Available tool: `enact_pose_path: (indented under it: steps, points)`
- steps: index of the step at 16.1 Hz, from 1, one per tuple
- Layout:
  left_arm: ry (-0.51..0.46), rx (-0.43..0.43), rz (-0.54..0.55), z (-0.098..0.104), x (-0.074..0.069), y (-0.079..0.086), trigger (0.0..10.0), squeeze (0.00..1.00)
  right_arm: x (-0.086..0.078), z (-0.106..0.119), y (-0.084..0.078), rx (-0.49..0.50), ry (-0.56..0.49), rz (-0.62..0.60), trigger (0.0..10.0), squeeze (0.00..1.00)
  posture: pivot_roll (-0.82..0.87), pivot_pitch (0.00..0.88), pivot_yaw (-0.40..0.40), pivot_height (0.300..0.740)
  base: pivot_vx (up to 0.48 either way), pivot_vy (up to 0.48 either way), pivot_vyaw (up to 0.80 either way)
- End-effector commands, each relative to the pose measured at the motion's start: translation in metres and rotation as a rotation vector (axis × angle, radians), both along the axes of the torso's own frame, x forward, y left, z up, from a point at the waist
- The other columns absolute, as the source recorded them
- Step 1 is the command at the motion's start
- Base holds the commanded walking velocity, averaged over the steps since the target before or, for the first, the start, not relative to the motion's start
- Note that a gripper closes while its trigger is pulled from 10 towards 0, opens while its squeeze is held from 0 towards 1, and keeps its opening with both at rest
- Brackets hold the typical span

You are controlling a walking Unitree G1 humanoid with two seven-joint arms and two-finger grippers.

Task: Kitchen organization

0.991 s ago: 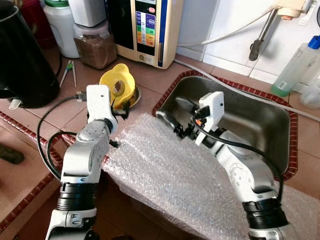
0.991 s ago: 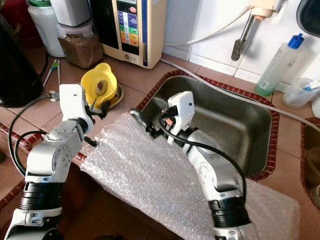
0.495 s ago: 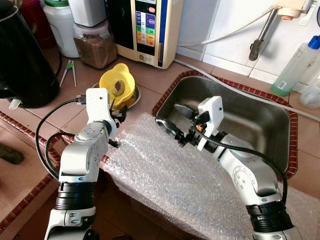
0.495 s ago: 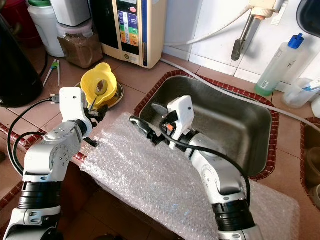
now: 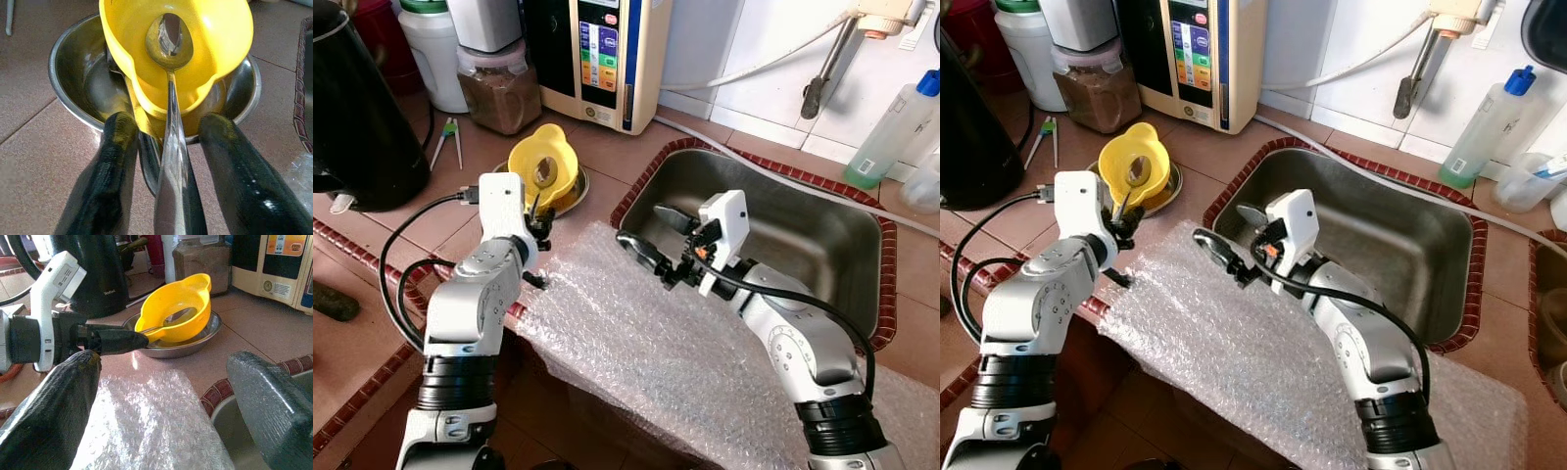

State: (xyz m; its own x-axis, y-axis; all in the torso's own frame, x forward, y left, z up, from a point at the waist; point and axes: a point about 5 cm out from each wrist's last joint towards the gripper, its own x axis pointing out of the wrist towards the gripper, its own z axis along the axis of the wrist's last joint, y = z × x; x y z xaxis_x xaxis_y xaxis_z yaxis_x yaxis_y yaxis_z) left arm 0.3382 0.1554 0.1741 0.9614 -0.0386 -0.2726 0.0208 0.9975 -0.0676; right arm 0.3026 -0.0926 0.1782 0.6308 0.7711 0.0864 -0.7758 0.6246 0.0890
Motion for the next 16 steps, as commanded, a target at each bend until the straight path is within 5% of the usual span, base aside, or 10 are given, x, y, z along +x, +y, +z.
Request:
enact_pose_path:
  steps: [1, 16]
  points:
    - [0.000, -0.003, -0.020, 0.004, 0.002, -0.002, 0.0, 0.00, -0.002, 0.003, 0.001, -0.012, -0.014, 0.018, 10.0, 0.00, 0.01, 0.094, -0.043, 0.740, 0.000, 0.000, 0.00]
    - [-0.036, 0.009, -0.038, 0.011, 0.003, 0.009, 0.0, 0.00, -0.002, -0.003, 0.003, -0.031, -0.002, 0.022, 10.0, 0.00, 0.02, 0.088, -0.041, 0.740, 0.000, 0.000, 0.00]
